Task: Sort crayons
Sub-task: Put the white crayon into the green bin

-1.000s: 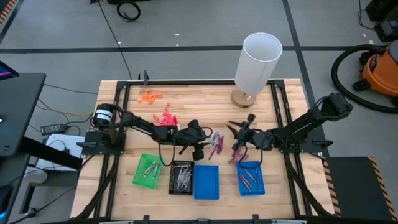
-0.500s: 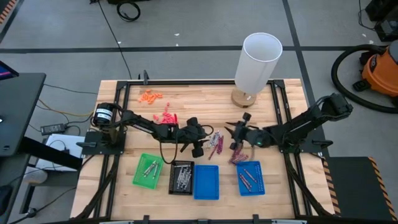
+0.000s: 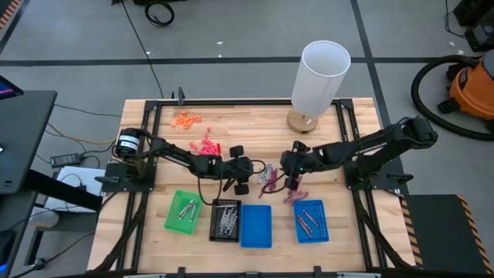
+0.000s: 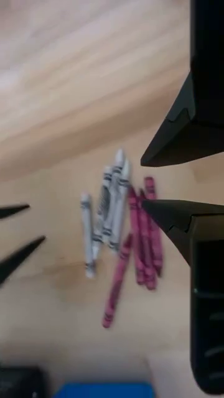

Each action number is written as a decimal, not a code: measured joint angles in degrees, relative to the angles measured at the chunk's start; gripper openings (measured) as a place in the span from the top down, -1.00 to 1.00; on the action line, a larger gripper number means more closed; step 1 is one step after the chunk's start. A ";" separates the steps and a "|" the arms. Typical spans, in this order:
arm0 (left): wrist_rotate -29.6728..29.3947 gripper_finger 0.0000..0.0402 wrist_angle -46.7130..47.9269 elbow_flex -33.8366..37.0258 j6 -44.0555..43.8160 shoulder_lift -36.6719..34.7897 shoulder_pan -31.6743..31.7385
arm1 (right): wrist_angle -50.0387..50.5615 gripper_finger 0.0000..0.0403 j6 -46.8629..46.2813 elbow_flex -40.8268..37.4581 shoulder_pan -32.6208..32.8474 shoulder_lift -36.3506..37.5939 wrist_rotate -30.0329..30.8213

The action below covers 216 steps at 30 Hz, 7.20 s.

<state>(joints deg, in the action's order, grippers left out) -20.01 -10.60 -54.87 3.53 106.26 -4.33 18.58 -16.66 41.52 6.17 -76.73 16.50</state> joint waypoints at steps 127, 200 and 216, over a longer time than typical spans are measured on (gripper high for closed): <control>-6.85 0.94 37.44 -15.41 -30.33 -3.11 -7.16 | -16.76 0.48 15.19 -7.57 4.92 0.04 26.90; -5.56 0.04 46.00 -5.65 -44.02 -19.03 -13.25 | -26.51 0.48 23.19 -7.54 0.02 0.02 15.27; 3.94 0.04 20.72 -6.61 -30.71 -3.56 -1.36 | -17.59 0.48 18.95 -7.54 0.17 0.02 14.96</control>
<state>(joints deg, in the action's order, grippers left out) -16.07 10.13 -61.48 -27.18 102.70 -5.68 0.99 2.29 33.98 6.35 -76.71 31.46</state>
